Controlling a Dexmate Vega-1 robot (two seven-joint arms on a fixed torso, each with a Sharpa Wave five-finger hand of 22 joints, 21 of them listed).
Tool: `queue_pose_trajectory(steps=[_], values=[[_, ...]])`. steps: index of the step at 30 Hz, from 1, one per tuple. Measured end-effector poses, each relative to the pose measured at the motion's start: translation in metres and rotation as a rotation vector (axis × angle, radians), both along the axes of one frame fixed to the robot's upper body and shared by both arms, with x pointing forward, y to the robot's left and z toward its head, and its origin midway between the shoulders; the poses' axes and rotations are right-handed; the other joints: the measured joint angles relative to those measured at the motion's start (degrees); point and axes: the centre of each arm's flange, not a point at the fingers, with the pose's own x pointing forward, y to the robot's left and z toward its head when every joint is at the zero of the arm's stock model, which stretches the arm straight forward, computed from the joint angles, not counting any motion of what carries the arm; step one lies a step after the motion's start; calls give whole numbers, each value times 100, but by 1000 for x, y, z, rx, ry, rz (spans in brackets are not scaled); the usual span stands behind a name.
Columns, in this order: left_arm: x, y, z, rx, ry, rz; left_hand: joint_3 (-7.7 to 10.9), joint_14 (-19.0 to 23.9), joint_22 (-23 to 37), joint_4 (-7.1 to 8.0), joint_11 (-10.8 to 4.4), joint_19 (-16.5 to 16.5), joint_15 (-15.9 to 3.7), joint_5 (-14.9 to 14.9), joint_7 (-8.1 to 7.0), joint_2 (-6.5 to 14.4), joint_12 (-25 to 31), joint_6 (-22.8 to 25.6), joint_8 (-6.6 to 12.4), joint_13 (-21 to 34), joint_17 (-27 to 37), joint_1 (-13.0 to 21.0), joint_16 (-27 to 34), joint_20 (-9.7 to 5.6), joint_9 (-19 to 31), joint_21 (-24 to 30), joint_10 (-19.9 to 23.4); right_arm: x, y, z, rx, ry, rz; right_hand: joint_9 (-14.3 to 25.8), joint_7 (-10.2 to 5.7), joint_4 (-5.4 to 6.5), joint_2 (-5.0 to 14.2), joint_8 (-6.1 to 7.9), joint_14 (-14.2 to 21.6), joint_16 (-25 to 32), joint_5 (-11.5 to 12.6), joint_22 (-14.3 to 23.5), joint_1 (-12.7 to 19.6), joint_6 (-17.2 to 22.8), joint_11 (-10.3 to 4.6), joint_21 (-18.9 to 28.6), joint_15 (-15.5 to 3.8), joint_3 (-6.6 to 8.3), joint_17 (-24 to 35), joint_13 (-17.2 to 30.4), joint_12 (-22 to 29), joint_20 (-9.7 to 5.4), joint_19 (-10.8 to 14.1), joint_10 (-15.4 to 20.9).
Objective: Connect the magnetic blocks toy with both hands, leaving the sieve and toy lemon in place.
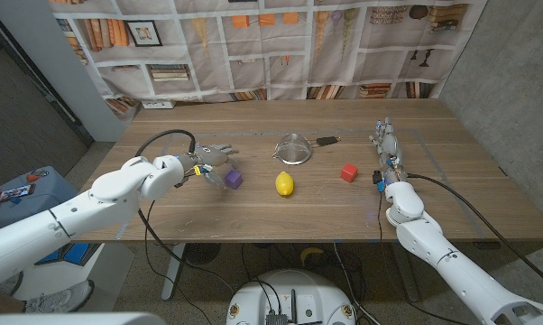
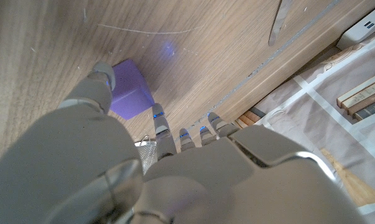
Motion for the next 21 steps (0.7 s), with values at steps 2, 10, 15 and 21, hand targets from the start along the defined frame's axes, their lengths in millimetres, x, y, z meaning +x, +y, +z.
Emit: queue_pose_trajectory(steps=[2, 10, 15, 21], values=[[0, 0, -1, -4, -6, -3, -7, 39, 0, -7, -20, 69, -38, 0, 0, 21, 0, 84, 12, 0, 0, 21, 0, -16, 0, 0, 47, 0, 0, 0, 2, -1, 0, 0, 0, 0, 1, 0, 0, 0, 0, 0, -1, 0, 0, 0, 0, 0, -7, 0, 0, 0, 0, 0], [2, 0, -4, -17, -23, -9, -22, 220, 0, 9, -70, 213, -123, 0, -69, 43, 0, 276, 63, 0, 0, 104, 0, -28, 0, 0, 197, -1, 0, -1, 6, -6, 4, 0, 0, 0, 45, 0, 0, 0, 23, -11, -45, 0, -11, 0, 0, 0, -6, 0, 23, -21, 21, 12], [5, 0, -8, -23, -17, -6, -22, 276, 0, 9, -72, 264, -128, 0, -100, 46, 0, 307, 63, 1, 0, 147, 0, -17, 0, 0, 256, -1, 0, -2, 7, -8, 6, 0, 0, -24, 45, 0, 0, 0, 23, -13, -45, 0, -11, 0, 0, 24, -6, 0, 23, -20, 20, 11], [8, 0, -7, -32, -27, -13, -22, 276, 0, 9, -103, 263, -128, 0, -100, 44, 0, 307, 63, 1, 1, 149, 0, -17, 0, 0, 287, 0, 0, -2, 9, -7, 5, 0, 0, -9, 33, 0, 0, 0, 23, -12, -56, 0, -11, 0, 0, 40, -21, 0, 23, -20, 20, 11]])
